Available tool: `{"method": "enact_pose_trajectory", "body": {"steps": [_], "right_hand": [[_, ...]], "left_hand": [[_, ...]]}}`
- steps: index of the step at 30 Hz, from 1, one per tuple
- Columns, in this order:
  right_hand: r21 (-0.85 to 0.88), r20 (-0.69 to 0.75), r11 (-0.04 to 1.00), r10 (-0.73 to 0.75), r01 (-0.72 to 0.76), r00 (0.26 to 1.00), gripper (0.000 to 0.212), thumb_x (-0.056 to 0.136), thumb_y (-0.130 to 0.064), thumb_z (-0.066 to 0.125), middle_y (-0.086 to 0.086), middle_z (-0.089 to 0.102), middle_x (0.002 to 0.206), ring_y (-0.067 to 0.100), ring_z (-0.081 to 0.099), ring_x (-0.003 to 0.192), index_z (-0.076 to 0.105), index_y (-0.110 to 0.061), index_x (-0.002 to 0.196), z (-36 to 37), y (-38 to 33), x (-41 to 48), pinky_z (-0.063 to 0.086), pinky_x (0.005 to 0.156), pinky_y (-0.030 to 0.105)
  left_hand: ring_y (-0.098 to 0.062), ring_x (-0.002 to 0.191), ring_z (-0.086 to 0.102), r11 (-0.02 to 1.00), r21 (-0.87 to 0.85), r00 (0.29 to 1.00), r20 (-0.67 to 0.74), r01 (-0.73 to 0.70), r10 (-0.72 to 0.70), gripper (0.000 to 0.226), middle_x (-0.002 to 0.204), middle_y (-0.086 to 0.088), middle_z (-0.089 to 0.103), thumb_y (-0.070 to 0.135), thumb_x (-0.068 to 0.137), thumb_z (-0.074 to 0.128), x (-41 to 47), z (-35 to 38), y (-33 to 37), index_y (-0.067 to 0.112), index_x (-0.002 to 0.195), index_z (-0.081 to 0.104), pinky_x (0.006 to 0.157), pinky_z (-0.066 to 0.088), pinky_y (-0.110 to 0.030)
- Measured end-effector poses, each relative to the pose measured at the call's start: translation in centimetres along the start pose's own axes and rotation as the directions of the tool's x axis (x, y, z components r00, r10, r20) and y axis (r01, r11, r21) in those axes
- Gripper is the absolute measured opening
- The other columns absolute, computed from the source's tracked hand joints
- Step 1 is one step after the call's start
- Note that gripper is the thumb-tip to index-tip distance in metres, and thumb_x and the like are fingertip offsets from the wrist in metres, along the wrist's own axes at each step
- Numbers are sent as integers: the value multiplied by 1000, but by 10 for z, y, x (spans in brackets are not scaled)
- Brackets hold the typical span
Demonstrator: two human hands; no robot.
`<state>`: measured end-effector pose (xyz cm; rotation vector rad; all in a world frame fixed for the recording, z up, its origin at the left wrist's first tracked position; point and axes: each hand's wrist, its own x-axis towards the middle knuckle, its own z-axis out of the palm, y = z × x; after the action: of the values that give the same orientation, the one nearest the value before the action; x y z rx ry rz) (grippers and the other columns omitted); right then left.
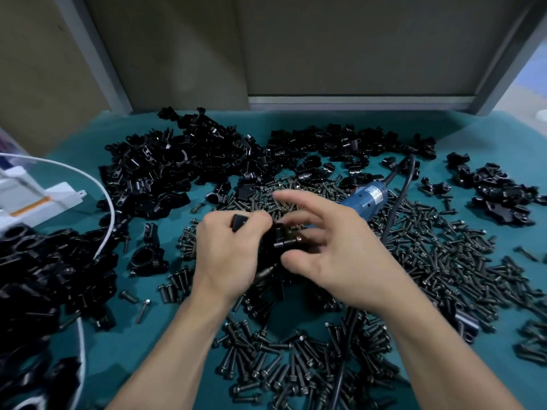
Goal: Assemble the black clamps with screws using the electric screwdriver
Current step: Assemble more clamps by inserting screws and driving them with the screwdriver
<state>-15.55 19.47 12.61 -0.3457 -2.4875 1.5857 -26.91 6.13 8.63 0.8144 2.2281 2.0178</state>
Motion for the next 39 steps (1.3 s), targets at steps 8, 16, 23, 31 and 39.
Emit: {"method": "enact_pose_trajectory", "body": {"steps": [8,16,23,31,39], "right_hand": [[515,210,799,233,-310,949,46,99,-34,61,22,69,92,29,67,67,68,8,118,-6,-6,0,57,56,30],[639,348,700,105,-318,931,34,94,-30,64,22,73,88,24,71,68,76,1,96,-7,-1,0,58,59,23],[714,320,628,102,-310,942,30,88,-20,66,18,76,90,25,75,76,73,7,98,2,4,3,61,67,26],[734,266,623,105,-271,958,36,84,-15,69,22,74,96,28,74,86,70,15,103,9,8,5,65,74,33],[703,53,709,29,-58,998,67,64,8,76,17,74,104,23,72,88,66,-3,130,-5,15,8,61,84,29]], "left_hand": [[-18,53,69,931,-131,918,166,-341,359,41,60,6,70,31,106,54,-11,3,7,32,69,72,55,50,-27],[-4,53,44,885,73,888,50,-459,457,43,56,17,44,39,101,57,-10,3,11,45,60,42,54,33,-25],[-4,48,39,933,53,934,48,-355,353,41,51,18,41,22,92,52,-10,5,12,39,56,43,50,29,-20],[-11,49,33,972,-25,971,44,-235,236,39,50,8,37,26,89,50,-8,5,5,27,51,41,49,26,-27],[-11,62,43,976,-65,978,0,-208,208,34,63,1,49,31,95,49,-5,8,-3,17,65,54,56,34,-29]]}}
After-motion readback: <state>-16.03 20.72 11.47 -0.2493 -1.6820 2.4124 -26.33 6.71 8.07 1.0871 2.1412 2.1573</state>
